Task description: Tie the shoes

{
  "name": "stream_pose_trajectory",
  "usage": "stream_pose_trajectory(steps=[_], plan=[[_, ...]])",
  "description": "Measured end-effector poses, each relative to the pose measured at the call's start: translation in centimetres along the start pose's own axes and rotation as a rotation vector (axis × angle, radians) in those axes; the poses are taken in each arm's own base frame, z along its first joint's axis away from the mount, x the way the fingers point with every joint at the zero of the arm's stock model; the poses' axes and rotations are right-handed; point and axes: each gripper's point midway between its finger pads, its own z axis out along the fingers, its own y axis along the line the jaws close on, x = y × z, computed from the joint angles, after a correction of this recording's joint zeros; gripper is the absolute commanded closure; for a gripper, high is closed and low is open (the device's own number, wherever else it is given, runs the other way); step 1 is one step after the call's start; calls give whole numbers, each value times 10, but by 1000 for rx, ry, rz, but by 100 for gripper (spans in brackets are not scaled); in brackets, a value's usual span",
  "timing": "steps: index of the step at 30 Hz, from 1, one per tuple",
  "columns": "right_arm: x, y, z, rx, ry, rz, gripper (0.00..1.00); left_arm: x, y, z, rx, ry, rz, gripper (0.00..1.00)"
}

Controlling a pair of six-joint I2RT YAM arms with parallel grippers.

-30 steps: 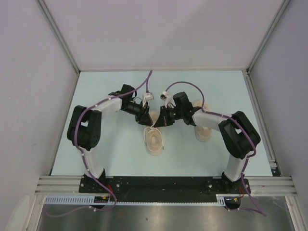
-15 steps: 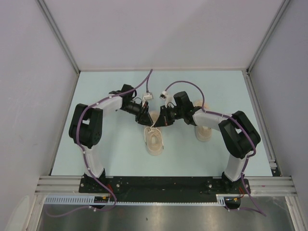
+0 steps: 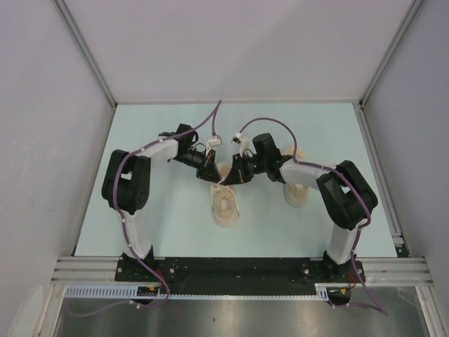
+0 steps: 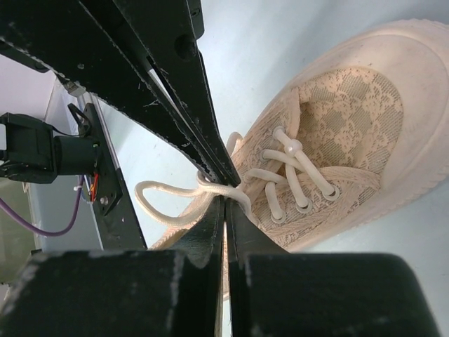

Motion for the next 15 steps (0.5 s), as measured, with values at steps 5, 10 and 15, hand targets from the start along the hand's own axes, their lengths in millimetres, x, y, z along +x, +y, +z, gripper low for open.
stream_pose_trajectory(steps=[5,10,15], plan=[[-4,-1,-2,-1,-8,1,80,-2,4,0,-12,-15,7,100],[-6,-1,-5,-7,-10,10,68,-4,6,-3,-29,-30,23,100],[-6,-2,-13,0,-2,33,58,-8,4,-5,-41,-41,47,100]])
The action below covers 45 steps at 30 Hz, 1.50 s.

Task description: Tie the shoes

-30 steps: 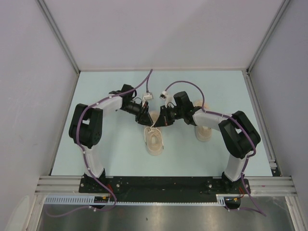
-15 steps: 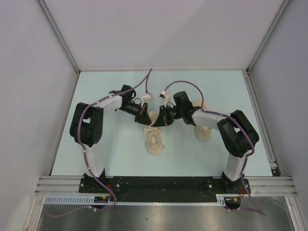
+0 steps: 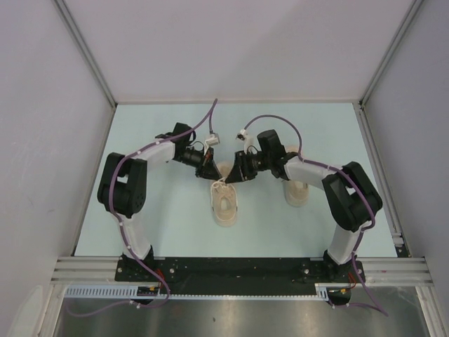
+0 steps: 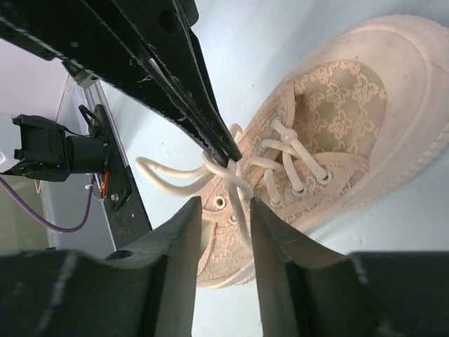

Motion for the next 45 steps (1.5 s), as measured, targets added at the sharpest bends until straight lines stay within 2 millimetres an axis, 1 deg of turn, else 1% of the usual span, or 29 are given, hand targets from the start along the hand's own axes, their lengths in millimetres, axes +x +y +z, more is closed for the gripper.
stream_pose_trajectory(steps=[3,6,10,12,15,17,20,24,26,30,35,36,41,45], plan=[[-5,5,-9,2,-9,-6,54,1,-1,0,-3,-1,3,100],[-11,9,-17,6,-18,-25,53,3,-1,0,-8,2,-5,100],[-14,11,-20,10,-18,-29,53,4,0,0,-19,3,-12,100],[-13,14,-18,14,-11,-30,53,3,1,0,-24,3,-15,100],[-13,22,-12,17,0,-69,52,2,2,0,-27,0,-16,100],[-11,30,-5,17,10,-108,47,2,2,0,-28,-1,-15,100],[-7,38,4,27,24,-155,45,4,2,0,-28,-1,-16,100],[-3,39,11,47,35,-184,44,5,1,0,-28,0,-21,100],[-6,37,13,62,32,-191,38,4,1,0,-29,-1,-22,100],[-12,34,18,93,26,-206,38,4,2,0,-31,-3,-20,100],[-13,37,21,117,26,-231,50,4,3,-1,-33,-4,-20,100],[-13,38,21,117,28,-233,50,4,3,-1,-32,-4,-20,100],[-9,37,21,121,46,-239,46,5,2,-1,-32,-4,-24,100],[-5,35,20,124,63,-253,46,5,2,-1,-32,-3,-25,100]])
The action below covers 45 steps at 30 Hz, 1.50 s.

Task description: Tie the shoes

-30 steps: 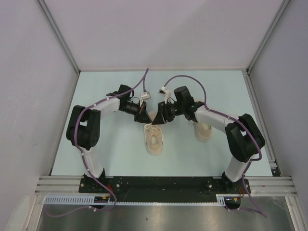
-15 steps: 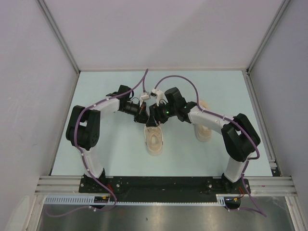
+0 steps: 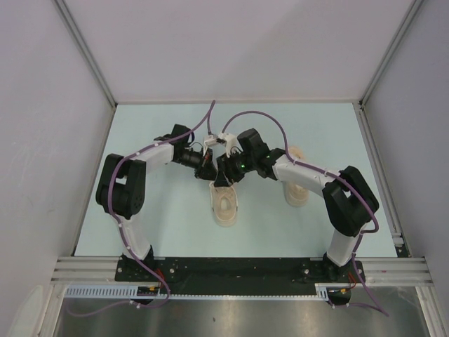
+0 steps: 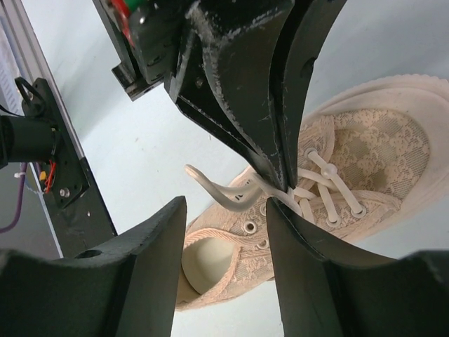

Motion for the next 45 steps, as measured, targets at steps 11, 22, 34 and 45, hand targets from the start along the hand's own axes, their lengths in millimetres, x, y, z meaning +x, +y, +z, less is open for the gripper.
stream_pose_trajectory(steps=[11,22,34,45], plan=[[1,-4,0,11,5,-52,80,0,0,0,-1,-1,-1,100],[3,-9,-2,28,12,-52,100,0,0,0,-1,-1,-1,100],[5,-26,-13,55,23,-3,100,0,0,-1,-1,0,1,100],[11,-25,-32,55,16,27,100,1,-3,-2,0,6,-1,100]])
